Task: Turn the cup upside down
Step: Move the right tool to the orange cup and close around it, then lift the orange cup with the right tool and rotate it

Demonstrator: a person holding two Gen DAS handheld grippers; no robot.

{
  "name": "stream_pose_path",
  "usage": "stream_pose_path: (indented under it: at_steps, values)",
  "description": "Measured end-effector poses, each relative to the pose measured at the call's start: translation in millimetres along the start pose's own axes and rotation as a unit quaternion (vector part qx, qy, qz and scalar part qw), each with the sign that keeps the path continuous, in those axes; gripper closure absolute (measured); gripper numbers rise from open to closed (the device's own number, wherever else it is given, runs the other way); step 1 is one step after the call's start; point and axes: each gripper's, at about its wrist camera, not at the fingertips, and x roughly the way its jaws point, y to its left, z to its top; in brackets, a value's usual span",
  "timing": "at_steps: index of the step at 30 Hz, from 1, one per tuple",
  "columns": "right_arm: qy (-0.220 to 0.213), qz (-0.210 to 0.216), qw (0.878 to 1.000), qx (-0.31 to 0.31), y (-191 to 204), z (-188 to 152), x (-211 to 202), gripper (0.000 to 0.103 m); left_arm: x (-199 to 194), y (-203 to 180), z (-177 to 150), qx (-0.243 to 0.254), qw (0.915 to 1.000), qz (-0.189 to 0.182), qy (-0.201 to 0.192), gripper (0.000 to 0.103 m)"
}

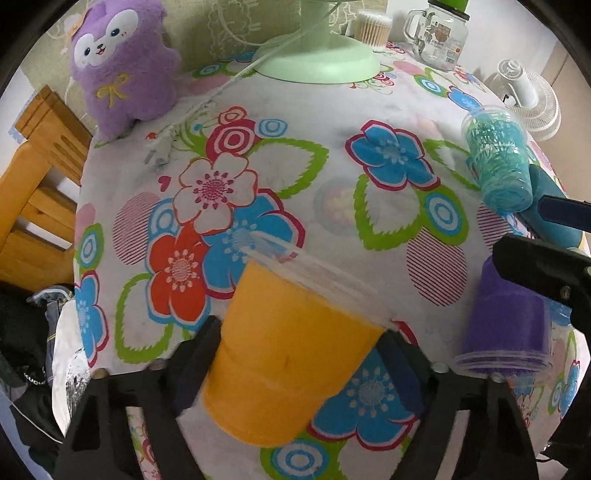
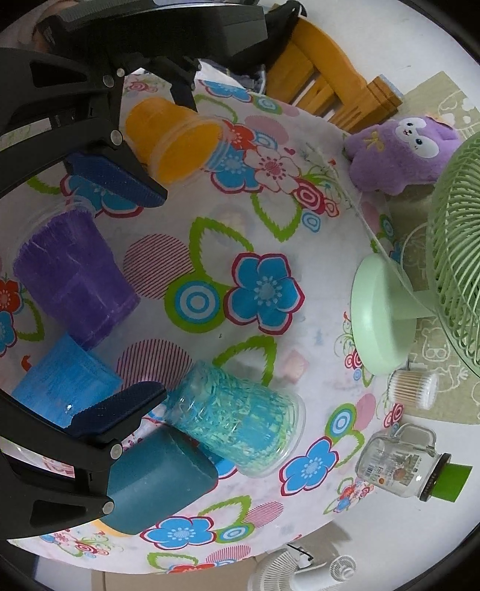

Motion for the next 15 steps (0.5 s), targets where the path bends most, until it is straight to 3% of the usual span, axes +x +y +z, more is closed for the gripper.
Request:
stream_pose_path:
  at_steps: [2, 15]
  values:
    - [0.002, -0.002, 1.0, -0.001, -1, 0, 1, 0.006, 2, -1, 0, -0.002, 1.0, -0.006, 0.002, 0.039]
    - [-0.014, 0.001, 1.0, -0.011, 2, -13, -29, 0.006, -40, -15, -8, 0.044, 0.9982, 0.009, -0.041, 0.04]
